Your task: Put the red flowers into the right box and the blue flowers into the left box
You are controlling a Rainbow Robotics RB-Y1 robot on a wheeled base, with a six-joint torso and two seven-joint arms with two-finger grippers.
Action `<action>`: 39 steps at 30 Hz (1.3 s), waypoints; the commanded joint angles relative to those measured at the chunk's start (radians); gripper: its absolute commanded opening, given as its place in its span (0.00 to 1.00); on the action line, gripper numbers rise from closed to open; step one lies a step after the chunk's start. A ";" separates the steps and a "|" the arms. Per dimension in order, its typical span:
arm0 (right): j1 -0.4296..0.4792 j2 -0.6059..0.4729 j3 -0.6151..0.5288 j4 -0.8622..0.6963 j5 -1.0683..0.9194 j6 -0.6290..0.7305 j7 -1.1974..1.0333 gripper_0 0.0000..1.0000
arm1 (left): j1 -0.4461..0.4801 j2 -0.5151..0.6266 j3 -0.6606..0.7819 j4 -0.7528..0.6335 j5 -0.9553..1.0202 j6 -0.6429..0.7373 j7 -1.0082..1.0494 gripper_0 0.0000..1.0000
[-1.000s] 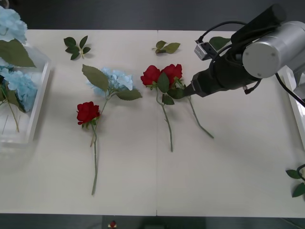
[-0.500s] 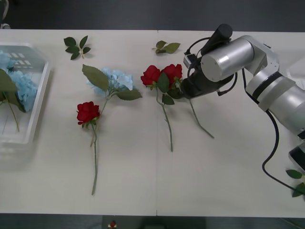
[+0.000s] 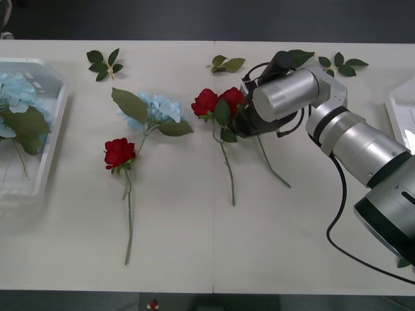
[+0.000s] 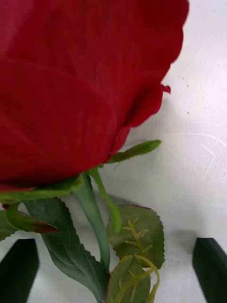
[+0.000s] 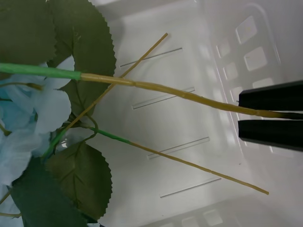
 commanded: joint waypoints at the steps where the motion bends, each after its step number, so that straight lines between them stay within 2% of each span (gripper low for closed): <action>1: -0.039 -0.001 -0.001 -0.014 0.001 -0.007 -0.024 0.00 | -0.014 0.011 0.032 -0.015 -0.003 -0.004 0.044 0.70; 6: -0.039 0.001 -0.001 -0.014 -0.001 -0.019 -0.021 0.00 | -0.013 0.017 0.055 -0.016 0.026 0.065 0.040 1.00; 10: -0.039 0.001 -0.001 -0.016 -0.002 -0.023 -0.018 0.00 | -0.013 0.024 0.121 -0.024 0.063 0.203 0.030 1.00; 14: -0.039 0.001 -0.001 -0.016 -0.005 -0.024 -0.017 0.00 | -0.013 0.028 0.199 -0.110 0.086 0.343 0.036 1.00; 21: -0.037 -0.025 -0.019 -0.052 -0.021 0.008 -0.011 0.00 | -0.039 0.028 0.211 -0.311 0.178 0.430 0.102 1.00; 25: -0.029 -0.080 -0.043 -0.135 -0.038 0.089 -0.009 0.00 | -0.085 0.028 0.136 -0.432 0.181 0.427 0.257 1.00; 29: -0.017 -0.183 -0.074 -0.241 -0.111 0.183 -0.006 0.00 | -0.157 0.028 -0.029 -0.530 0.151 0.372 0.463 1.00; 34: 0.000 -0.349 -0.109 -0.338 -0.202 0.246 0.000 0.00 | -0.241 0.026 -0.316 -0.578 0.071 0.154 0.602 1.00; 39: 0.023 -0.498 -0.119 -0.384 -0.278 0.250 0.017 0.00 | -0.278 0.026 -0.520 -0.590 0.005 -0.027 0.736 1.00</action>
